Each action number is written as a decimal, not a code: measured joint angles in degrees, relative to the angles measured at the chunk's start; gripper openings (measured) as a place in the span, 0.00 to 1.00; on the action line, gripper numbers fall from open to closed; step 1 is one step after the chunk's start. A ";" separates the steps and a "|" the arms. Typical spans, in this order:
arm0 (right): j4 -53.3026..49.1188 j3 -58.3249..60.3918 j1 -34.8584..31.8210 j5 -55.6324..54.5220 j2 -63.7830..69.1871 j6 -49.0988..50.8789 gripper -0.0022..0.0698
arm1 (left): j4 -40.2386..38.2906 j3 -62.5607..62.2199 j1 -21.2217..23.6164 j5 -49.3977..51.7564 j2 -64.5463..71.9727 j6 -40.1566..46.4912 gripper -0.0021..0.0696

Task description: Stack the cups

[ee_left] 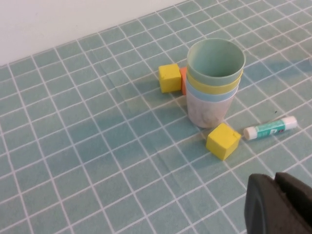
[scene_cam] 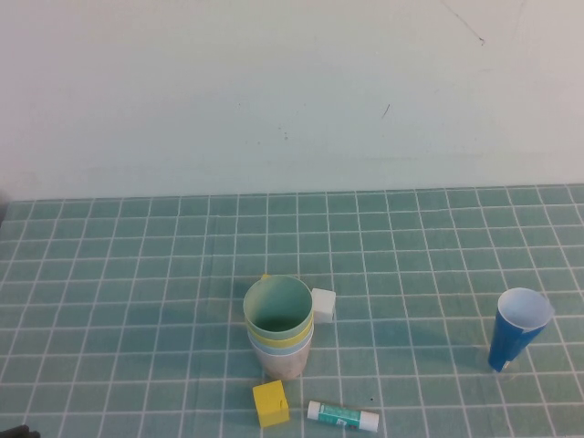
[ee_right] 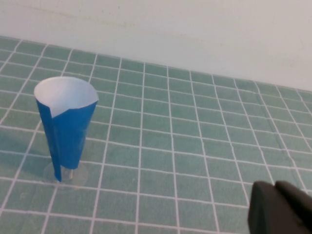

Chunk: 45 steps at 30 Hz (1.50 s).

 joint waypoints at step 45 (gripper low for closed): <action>0.00 0.00 -0.25 0.09 0.00 0.00 0.03 | -1.38 30.64 24.64 -27.43 -17.59 0.00 0.03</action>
